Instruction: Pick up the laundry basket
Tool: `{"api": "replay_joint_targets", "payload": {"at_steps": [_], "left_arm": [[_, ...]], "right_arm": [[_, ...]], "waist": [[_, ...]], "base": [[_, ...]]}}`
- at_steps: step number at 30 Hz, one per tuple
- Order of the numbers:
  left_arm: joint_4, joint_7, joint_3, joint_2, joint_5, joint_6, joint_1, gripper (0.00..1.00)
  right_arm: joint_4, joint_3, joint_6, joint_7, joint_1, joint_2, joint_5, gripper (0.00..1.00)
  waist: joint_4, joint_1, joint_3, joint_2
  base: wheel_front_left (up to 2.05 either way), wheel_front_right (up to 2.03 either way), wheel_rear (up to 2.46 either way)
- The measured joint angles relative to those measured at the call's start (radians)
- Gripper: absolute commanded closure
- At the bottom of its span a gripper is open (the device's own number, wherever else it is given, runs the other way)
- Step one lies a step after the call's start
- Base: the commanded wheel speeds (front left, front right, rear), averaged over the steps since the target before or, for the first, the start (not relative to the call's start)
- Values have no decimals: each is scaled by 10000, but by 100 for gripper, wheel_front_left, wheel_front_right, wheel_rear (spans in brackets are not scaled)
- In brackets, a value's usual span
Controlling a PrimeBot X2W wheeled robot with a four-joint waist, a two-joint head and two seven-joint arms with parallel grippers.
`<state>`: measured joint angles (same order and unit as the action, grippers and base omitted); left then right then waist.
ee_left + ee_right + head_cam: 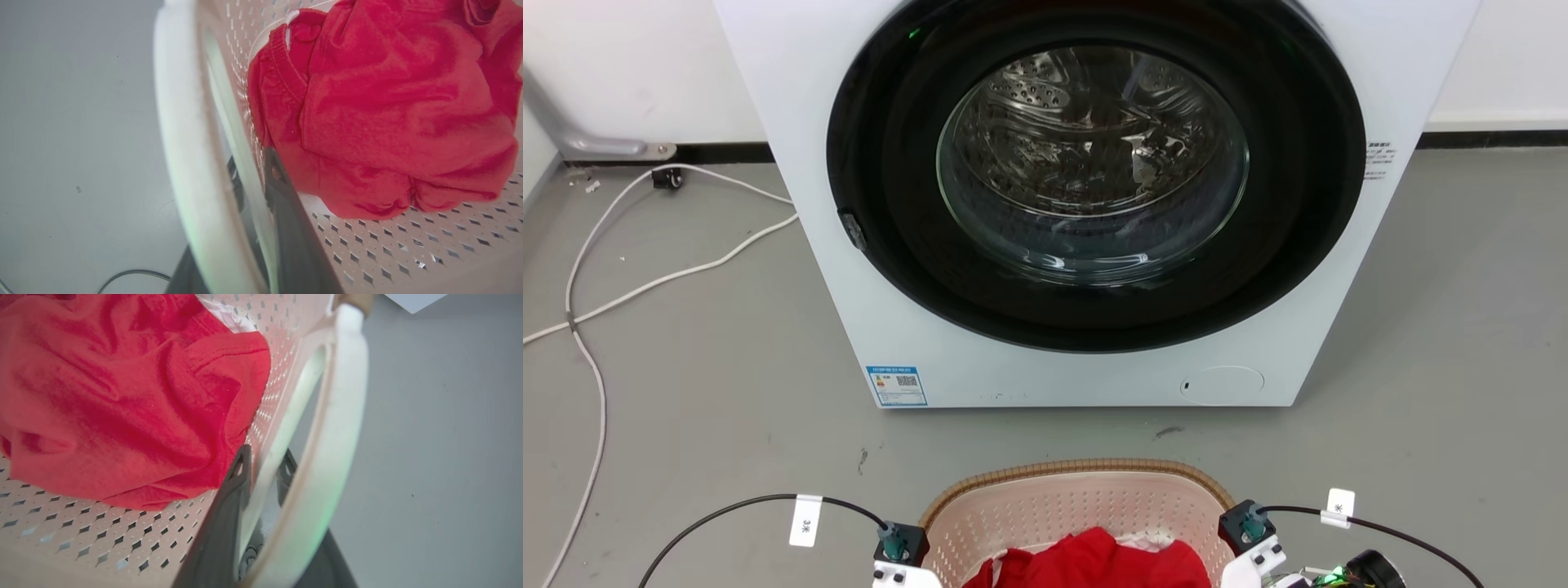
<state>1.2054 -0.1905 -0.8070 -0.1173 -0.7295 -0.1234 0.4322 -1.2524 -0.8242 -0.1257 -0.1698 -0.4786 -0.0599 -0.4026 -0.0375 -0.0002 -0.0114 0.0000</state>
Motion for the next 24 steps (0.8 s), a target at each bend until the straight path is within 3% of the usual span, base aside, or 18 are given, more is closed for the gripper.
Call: {"api": "replay_joint_targets", "payload": {"at_steps": [24], "left_arm": [[6, -410, -1325, -100, -1181, 2, -196, 100]], "right_arm": [[102, -1847, 21, -477, 120, -196, -1799, 100]], "waist": [[-93, 1, -611, 0]], "base": [[0, 0, 0]]}}
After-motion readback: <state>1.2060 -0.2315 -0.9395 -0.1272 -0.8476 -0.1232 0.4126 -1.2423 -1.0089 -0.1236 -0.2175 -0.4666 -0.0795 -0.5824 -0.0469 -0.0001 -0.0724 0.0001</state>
